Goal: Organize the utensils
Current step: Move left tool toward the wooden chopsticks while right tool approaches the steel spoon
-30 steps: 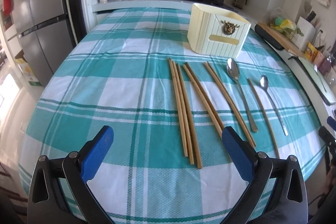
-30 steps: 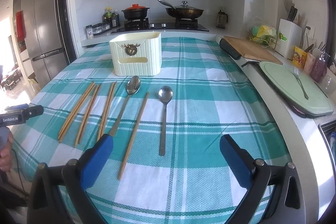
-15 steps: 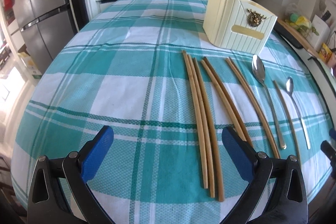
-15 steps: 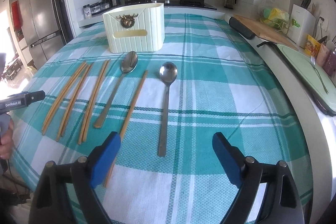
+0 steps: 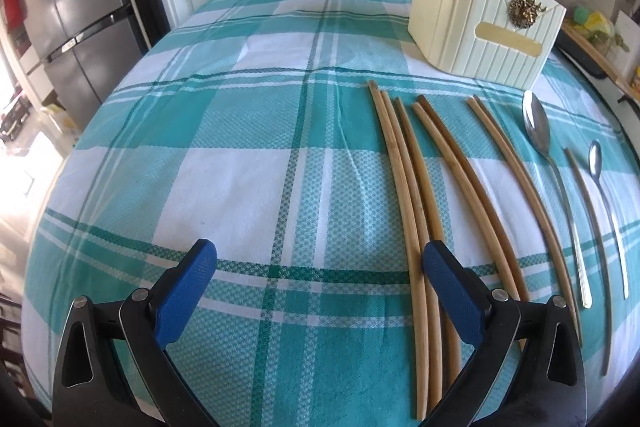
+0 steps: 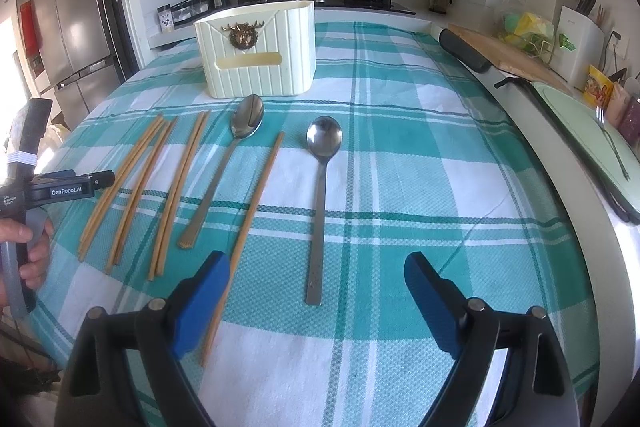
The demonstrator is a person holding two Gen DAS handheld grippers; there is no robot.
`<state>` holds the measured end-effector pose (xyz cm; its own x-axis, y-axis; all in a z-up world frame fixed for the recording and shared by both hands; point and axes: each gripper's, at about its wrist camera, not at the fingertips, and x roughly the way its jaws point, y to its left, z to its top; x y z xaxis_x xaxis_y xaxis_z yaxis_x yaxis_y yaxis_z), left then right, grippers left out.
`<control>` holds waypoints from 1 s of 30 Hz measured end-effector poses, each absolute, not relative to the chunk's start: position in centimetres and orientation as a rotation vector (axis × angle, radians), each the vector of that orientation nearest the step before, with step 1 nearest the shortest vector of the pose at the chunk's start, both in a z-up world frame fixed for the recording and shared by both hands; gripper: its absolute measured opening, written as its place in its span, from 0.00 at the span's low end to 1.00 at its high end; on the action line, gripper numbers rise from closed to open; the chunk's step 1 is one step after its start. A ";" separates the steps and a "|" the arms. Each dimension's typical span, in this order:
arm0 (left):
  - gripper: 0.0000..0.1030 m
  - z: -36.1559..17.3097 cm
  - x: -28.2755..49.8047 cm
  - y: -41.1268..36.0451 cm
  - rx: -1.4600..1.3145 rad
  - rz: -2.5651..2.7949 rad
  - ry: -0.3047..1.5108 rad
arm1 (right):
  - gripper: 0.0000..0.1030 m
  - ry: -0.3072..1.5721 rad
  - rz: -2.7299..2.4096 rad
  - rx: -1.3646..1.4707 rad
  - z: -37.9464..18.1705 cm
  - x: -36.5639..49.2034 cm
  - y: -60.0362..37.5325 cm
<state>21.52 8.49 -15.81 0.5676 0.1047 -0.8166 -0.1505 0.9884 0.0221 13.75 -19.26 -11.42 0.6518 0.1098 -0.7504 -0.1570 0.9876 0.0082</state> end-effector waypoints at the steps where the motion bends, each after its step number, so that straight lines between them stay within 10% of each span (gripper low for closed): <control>1: 1.00 -15.8 21.6 8.6 -0.054 0.153 0.956 | 0.88 0.849 0.152 -0.059 -11.5 13.8 -19.3; 30: 1.00 -16.4 25.1 10.1 -0.106 0.078 1.007 | 0.88 0.916 0.126 -0.096 -12.9 15.8 -19.4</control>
